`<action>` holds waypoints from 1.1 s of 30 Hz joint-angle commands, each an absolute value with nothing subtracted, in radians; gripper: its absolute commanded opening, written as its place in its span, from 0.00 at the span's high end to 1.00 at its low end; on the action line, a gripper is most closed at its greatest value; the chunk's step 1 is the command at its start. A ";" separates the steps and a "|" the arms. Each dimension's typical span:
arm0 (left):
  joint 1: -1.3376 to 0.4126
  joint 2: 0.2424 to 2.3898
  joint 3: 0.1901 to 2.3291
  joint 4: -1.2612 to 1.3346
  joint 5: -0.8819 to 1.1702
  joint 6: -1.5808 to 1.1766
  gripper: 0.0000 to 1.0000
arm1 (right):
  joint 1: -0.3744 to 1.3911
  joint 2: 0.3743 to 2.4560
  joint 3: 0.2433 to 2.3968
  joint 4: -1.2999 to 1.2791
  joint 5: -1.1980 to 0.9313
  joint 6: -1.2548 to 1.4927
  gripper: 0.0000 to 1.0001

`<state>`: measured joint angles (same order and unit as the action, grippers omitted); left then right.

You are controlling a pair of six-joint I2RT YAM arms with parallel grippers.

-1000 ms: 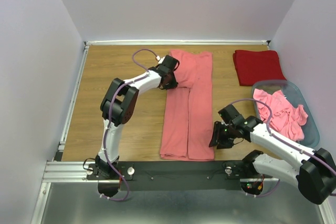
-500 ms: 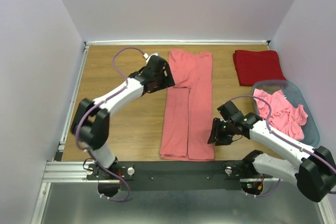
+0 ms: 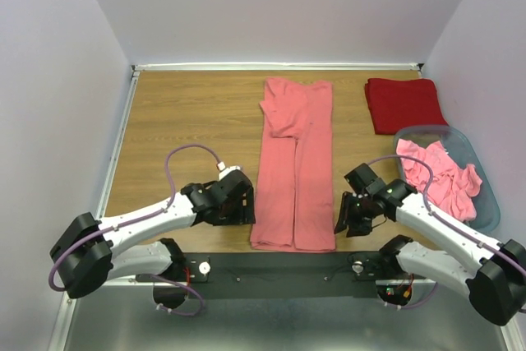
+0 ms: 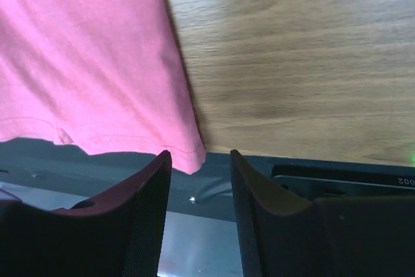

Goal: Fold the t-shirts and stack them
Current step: Fold the tshirt

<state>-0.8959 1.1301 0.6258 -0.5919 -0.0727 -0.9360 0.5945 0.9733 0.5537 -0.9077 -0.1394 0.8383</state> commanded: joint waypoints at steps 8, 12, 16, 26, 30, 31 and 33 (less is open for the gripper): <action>-1.035 1.181 0.572 -0.523 -0.014 -1.072 0.28 | 0.712 1.047 0.506 -0.836 -0.126 0.963 0.51; -1.055 1.221 0.568 -0.508 -0.014 -1.074 0.31 | 0.762 1.068 0.499 -0.807 -0.112 1.009 0.51; -1.065 1.239 0.566 -0.491 -0.005 -1.065 0.35 | 0.798 1.106 0.499 -0.796 -0.097 1.042 0.51; -1.127 1.315 0.595 -0.494 0.040 -1.054 0.45 | 0.874 1.176 0.508 -0.796 -0.061 1.078 0.55; -1.127 1.342 0.600 -0.500 0.022 -1.043 0.54 | 0.879 1.210 0.522 -0.798 -0.043 1.066 0.59; -1.129 1.348 0.603 -0.500 0.018 -1.040 0.56 | 0.877 1.218 0.526 -0.798 -0.041 1.063 0.60; -1.129 1.359 0.606 -0.503 0.018 -1.034 0.60 | 0.879 1.230 0.532 -0.796 -0.037 1.054 0.64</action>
<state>-1.1172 1.3159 0.6155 -0.4740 0.0235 -1.0454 0.8684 1.1934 0.5282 -0.8089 -0.1150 1.0496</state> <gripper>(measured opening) 0.430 0.396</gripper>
